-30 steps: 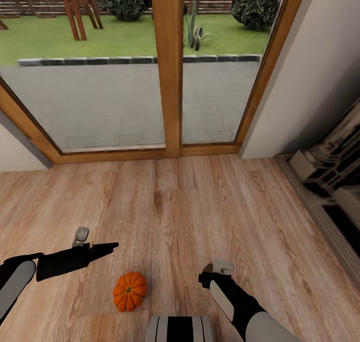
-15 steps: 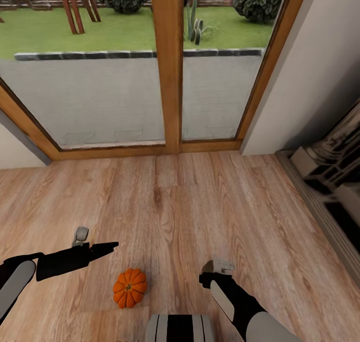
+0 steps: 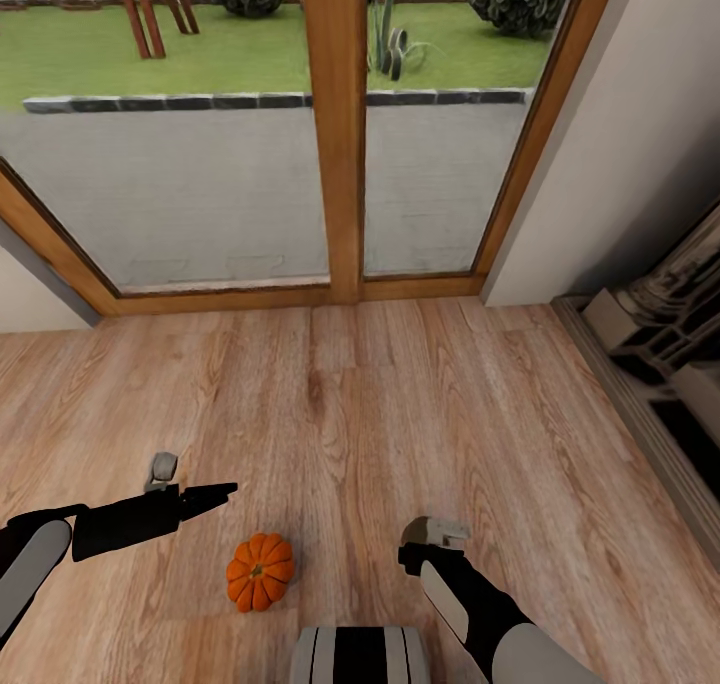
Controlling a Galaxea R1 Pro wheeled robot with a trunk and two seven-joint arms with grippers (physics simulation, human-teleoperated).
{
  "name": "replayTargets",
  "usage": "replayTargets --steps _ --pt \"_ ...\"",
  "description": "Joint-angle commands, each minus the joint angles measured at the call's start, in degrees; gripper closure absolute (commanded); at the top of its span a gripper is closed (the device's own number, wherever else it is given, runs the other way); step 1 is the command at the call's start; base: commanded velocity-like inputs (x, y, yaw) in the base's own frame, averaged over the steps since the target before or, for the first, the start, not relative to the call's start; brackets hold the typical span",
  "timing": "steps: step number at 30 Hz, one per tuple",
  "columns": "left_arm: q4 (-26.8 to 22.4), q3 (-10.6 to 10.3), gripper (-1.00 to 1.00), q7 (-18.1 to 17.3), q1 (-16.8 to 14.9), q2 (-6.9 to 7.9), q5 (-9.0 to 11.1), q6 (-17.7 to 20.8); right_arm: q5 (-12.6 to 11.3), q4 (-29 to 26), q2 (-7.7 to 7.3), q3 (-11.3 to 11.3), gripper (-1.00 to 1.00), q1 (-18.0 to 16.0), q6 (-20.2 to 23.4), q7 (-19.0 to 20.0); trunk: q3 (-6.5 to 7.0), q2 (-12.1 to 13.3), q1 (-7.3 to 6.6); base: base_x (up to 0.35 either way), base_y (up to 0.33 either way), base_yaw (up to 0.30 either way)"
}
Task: Place each of the two pumpkins and all three candles from the living room inside a cabinet in the living room (use any cabinet), then make sure every cabinet is closed, and position the cauldron so it is next to a table in the living room.
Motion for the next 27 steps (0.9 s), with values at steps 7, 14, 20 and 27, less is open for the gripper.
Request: replayTargets --steps 7,14,20,27 --pt "-0.01 0.0 -1.0 -0.19 -0.03 0.0 -0.06 0.18 -0.49 -0.07 -0.06 0.3 -1.0 -0.03 0.15 -0.5 -0.04 -0.02 -0.01 0.03 0.0 0.0" --pt "0.01 0.0 -1.0 -0.19 -0.03 0.0 -0.09 0.18 -0.49 -0.07 -0.05 0.3 -1.0 -0.03 0.09 -0.5 -0.04 -0.02 -0.01 0.015 0.0 0.0" --pt "0.01 0.0 -1.0 -0.19 -0.03 0.0 -0.09 0.18 -0.49 -0.07 -0.05 0.3 -1.0 -0.03 0.09 -0.5 -0.04 -0.02 -0.01 0.047 0.0 0.0" --pt "0.01 0.0 -1.0 -0.19 -0.03 0.0 -0.09 0.18 -0.49 -0.07 -0.05 0.3 -1.0 -0.03 0.09 -0.5 -0.04 -0.02 -0.01 0.031 0.0 0.0"
